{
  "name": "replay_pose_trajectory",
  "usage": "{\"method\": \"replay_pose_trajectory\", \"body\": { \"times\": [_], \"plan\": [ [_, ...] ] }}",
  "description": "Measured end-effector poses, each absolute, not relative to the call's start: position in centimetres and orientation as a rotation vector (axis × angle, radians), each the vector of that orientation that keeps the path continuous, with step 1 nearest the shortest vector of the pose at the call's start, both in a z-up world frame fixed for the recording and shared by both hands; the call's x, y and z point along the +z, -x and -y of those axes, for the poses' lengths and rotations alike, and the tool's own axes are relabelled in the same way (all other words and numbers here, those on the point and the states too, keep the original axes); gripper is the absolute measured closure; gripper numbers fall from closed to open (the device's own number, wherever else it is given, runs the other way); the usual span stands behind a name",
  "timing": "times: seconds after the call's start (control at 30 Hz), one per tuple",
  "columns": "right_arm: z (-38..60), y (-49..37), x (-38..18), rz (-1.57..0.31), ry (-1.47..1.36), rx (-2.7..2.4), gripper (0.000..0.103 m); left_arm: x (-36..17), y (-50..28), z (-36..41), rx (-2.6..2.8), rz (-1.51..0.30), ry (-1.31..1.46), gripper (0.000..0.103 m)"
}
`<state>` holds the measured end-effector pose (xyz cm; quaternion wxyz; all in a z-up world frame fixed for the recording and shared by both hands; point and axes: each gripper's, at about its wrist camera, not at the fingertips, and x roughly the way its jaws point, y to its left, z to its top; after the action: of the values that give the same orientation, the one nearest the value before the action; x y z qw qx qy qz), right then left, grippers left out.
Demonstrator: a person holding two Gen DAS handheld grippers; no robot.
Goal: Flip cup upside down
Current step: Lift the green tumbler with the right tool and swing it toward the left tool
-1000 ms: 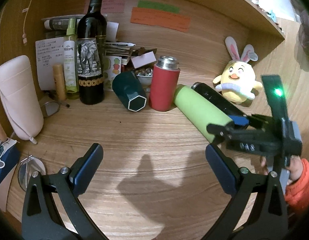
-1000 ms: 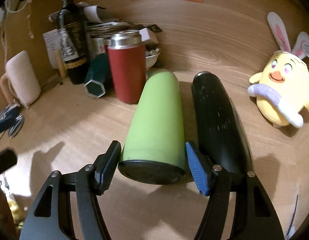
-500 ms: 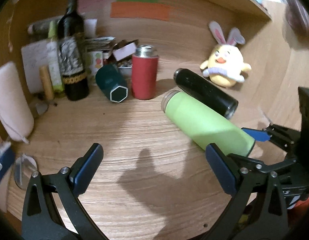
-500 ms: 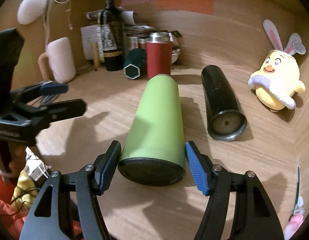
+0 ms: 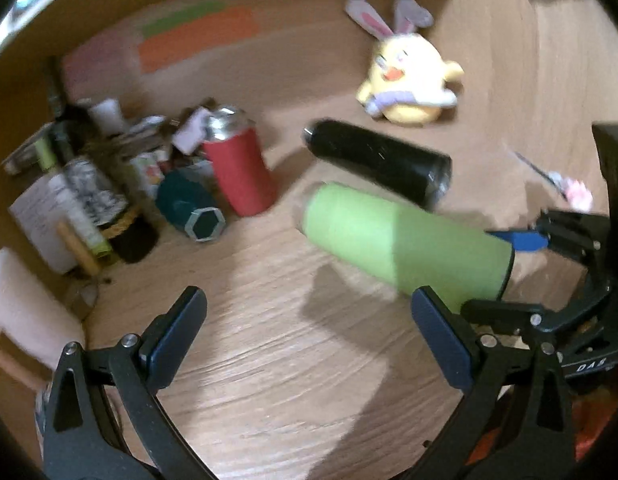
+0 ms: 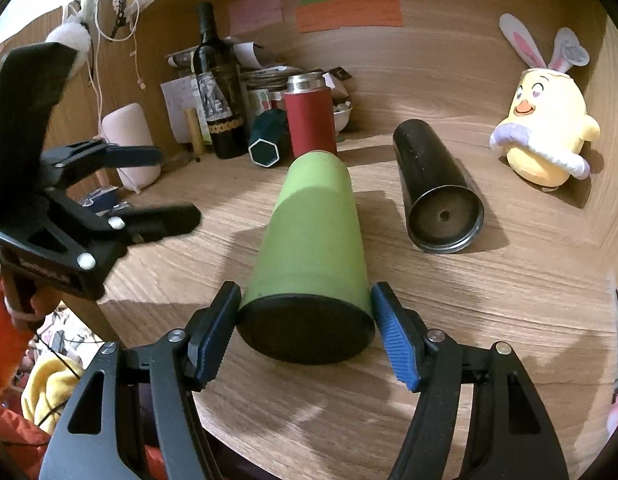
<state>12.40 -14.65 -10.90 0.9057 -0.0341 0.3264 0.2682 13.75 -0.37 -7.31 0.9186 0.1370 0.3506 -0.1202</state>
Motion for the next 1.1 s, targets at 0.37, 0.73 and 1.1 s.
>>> {"method": "replay_pose_trajectory", "body": {
  "times": [0.37,0.73,1.1],
  "plan": [
    [15.1,-12.7,-11.0,-0.685,0.065,0.568,0.039,-9.8,-15.6,1.9,-0.264,-0.768,-0.390,0.000],
    [15.4,-14.0,-9.5,-0.741,0.057,0.593,0.039,-11.1,-16.1,3.4,-0.323,-0.752,-0.429,0.000],
    [14.7,-14.7,-8.1,-0.765,0.112,0.605,0.039,-12.1,-16.3,4.6,-0.239,-0.656,-0.499,0.000]
  ]
}}
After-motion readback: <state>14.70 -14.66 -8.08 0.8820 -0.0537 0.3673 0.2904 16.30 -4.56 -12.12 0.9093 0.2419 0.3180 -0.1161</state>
